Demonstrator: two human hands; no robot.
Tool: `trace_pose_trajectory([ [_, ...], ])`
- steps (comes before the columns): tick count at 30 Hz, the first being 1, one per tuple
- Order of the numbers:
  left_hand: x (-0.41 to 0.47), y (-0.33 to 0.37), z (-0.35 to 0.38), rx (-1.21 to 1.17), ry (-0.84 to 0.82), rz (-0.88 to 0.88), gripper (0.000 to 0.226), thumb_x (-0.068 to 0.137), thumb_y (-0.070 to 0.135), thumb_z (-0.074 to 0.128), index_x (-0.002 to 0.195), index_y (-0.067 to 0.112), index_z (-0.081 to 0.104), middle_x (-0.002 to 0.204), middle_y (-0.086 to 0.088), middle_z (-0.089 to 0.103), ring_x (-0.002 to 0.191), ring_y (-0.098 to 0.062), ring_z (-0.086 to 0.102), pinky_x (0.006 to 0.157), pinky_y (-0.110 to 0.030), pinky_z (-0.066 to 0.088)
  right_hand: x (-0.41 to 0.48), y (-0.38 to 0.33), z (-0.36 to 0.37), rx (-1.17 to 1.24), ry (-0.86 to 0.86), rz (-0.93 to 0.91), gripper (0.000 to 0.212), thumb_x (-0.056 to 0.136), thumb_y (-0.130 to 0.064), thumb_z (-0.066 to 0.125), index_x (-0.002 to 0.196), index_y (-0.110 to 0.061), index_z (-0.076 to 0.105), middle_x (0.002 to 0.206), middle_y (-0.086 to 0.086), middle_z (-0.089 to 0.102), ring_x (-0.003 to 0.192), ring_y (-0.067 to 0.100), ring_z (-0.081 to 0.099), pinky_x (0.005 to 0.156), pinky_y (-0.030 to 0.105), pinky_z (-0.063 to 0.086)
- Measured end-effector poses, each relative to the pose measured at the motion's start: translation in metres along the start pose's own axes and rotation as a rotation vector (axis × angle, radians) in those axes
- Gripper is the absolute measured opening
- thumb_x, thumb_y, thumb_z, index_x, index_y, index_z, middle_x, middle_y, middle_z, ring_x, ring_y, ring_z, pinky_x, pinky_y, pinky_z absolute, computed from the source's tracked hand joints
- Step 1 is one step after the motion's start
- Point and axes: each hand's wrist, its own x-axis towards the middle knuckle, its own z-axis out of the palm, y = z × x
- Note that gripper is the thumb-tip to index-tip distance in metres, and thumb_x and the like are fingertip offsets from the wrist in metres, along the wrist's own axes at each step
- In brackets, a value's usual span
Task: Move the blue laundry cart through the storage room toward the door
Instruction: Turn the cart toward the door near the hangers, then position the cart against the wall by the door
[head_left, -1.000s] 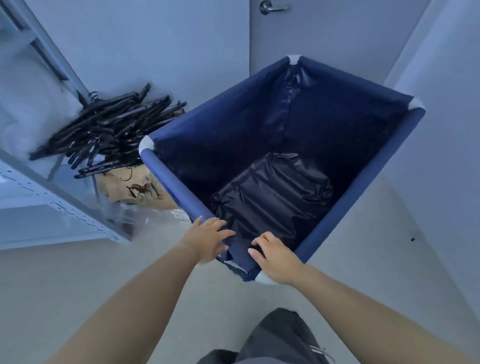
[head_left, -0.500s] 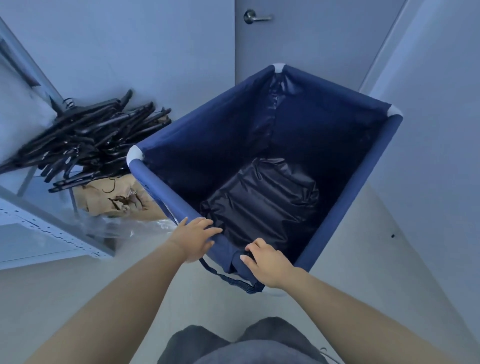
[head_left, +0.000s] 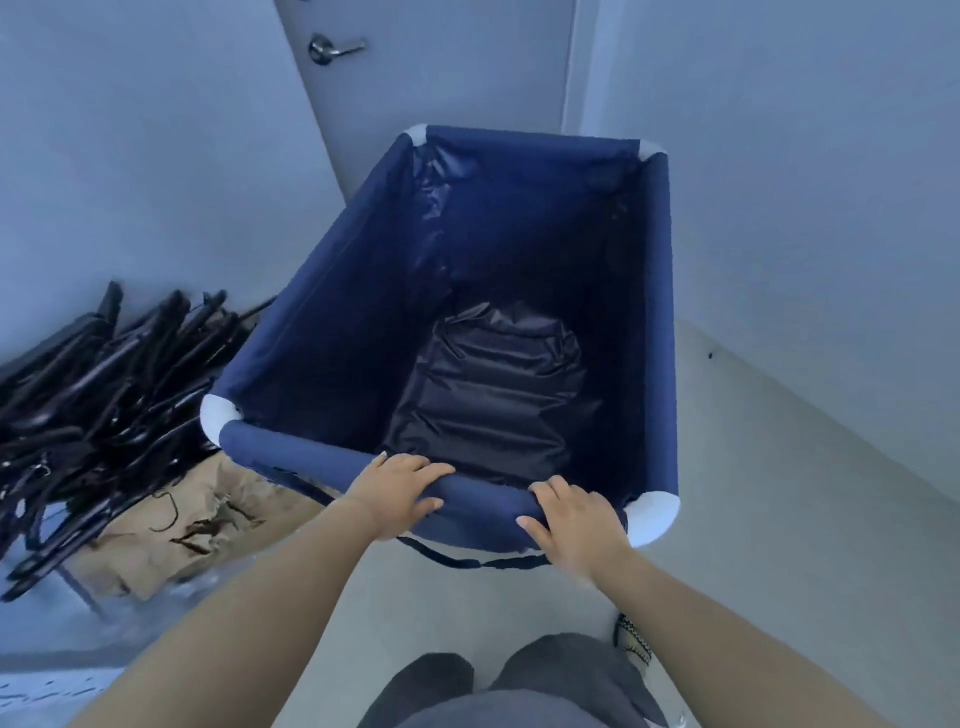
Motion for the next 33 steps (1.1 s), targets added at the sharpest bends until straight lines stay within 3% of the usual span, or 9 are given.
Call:
trace_pose_trajectory([
  [4,0.000,-0.023,-0.001,0.019,-0.021,-0.008,0.049,0.096,0.048,0.036,0.141,0.031,0.030,0.142,0.005,0.043,0.133,-0.019,0.035,0.117,-0.044,0.016,-0.003,-0.005,0.004,0.016,0.039,0.064,0.048,0.093,-0.057,0.027,0.125,-0.023,0.041,0.114,-0.002,0.054,0.095,0.023,0.056,0.075,0.034,0.036],
  [13,0.011,-0.039,0.005,0.251,-0.095,0.062,0.050,0.095,0.052,0.033,0.137,0.024,0.029,0.131,0.002,0.048,0.115,-0.023,0.047,0.097,-0.037,0.038,-0.010,-0.009,0.001,0.043,0.000,0.086,0.049,0.089,-0.061,0.037,0.124,-0.026,0.042,0.116,-0.006,0.057,0.099,0.022,0.055,0.084,0.034,0.036],
  [23,0.020,-0.016,0.003,0.212,-0.018,0.014,0.045,0.097,0.048,0.034,0.134,0.024,0.033,0.127,0.001,0.051,0.113,-0.023,0.048,0.099,-0.035,0.037,0.000,0.013,-0.011,-0.031,-0.068,0.047,0.049,0.094,-0.053,0.037,0.128,-0.018,0.039,0.118,0.004,0.053,0.102,0.027,0.054,0.083,0.036,0.036],
  [33,0.063,0.059,-0.001,0.056,0.063,-0.062,0.042,0.096,0.048,0.036,0.133,0.028,0.034,0.128,0.006,0.050,0.115,-0.020,0.045,0.099,-0.036,0.032,0.012,0.102,-0.044,-0.035,-0.161,0.047,0.046,0.094,-0.048,0.041,0.131,-0.020,0.036,0.122,0.006,0.051,0.109,0.028,0.050,0.094,0.038,0.035],
])
